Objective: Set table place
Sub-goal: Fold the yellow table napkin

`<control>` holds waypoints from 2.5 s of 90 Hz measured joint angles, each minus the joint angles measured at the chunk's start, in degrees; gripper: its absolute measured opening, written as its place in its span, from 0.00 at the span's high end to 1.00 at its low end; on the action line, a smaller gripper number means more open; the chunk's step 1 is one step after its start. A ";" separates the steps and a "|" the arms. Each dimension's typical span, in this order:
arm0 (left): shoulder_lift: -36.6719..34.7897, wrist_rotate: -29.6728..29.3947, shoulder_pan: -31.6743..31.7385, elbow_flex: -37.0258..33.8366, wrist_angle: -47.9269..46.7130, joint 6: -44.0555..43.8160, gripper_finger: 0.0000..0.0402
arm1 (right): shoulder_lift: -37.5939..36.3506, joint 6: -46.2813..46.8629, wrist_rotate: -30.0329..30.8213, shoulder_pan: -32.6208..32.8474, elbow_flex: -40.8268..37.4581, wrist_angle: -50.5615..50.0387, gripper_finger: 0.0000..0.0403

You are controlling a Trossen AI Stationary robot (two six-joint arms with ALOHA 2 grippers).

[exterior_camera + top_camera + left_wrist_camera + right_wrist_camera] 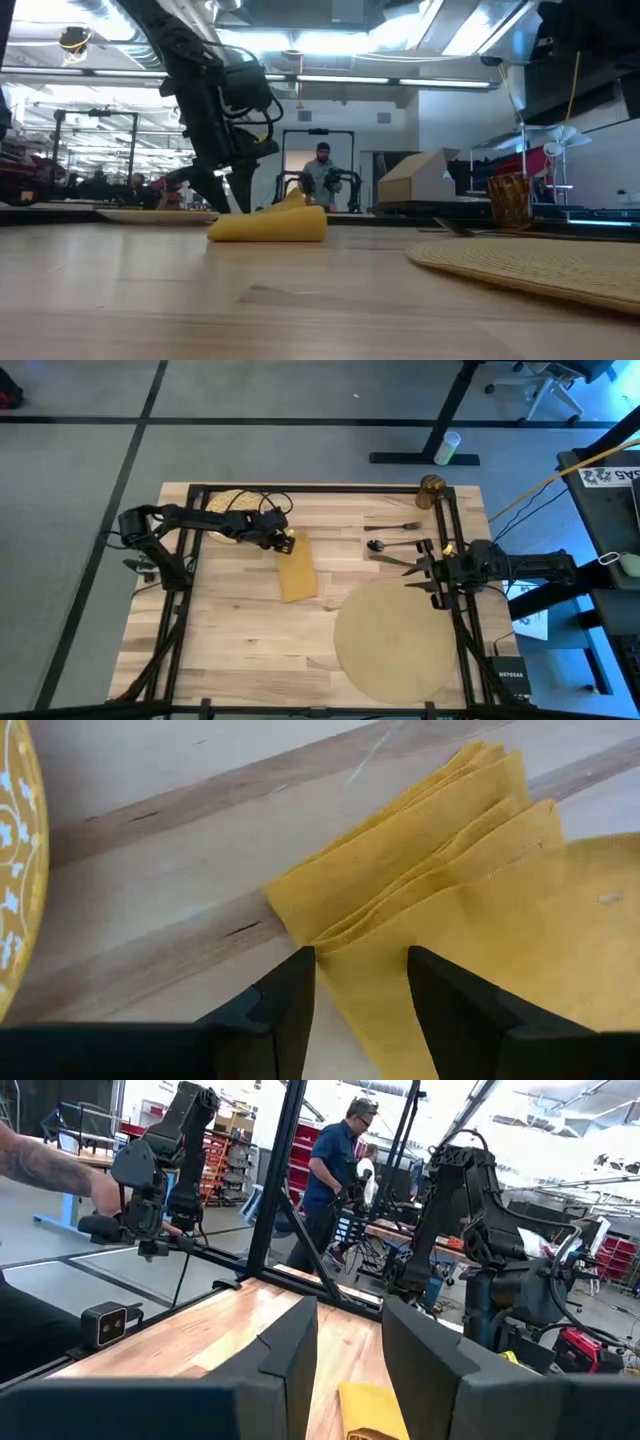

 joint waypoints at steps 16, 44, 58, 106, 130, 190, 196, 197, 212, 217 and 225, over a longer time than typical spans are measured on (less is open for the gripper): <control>-0.03 0.00 0.04 0.00 -0.02 -0.89 0.64 | -0.02 0.00 0.02 0.02 0.00 0.00 0.75; -0.03 0.00 0.37 0.00 1.87 0.26 0.64 | -0.02 0.01 0.02 0.01 0.00 0.00 0.75; 1.15 -0.01 0.37 0.00 1.96 1.14 0.68 | -0.02 0.01 0.02 0.02 0.00 -0.01 0.75; 0.76 0.86 0.22 0.05 4.64 5.28 0.99 | -0.02 0.02 0.02 0.02 0.00 -0.33 0.75; -2.81 0.79 0.20 0.04 4.77 5.10 1.00 | -0.02 0.02 0.02 0.02 0.00 -0.37 0.75; -4.30 -1.15 -2.16 0.07 3.68 4.86 1.00 | -0.02 0.00 0.00 0.00 0.00 -0.37 0.75; -4.30 -1.45 -2.44 0.07 3.69 5.01 1.00 | 0.00 0.00 0.00 0.00 0.00 -0.37 0.75; -4.31 -1.49 -2.47 0.07 3.70 5.01 1.00 | -0.01 0.01 0.01 0.00 0.00 -0.37 0.75; -4.32 -1.38 -2.54 0.07 2.89 5.01 0.99 | -0.02 0.01 0.01 0.01 0.00 -0.37 0.75; -4.32 -1.40 -2.49 0.07 2.49 4.99 0.97 | -0.01 0.00 0.00 0.02 0.00 -0.37 0.75; -4.32 -1.42 -2.49 0.07 2.59 4.99 0.93 | -0.01 0.01 0.00 0.00 0.00 -0.37 0.75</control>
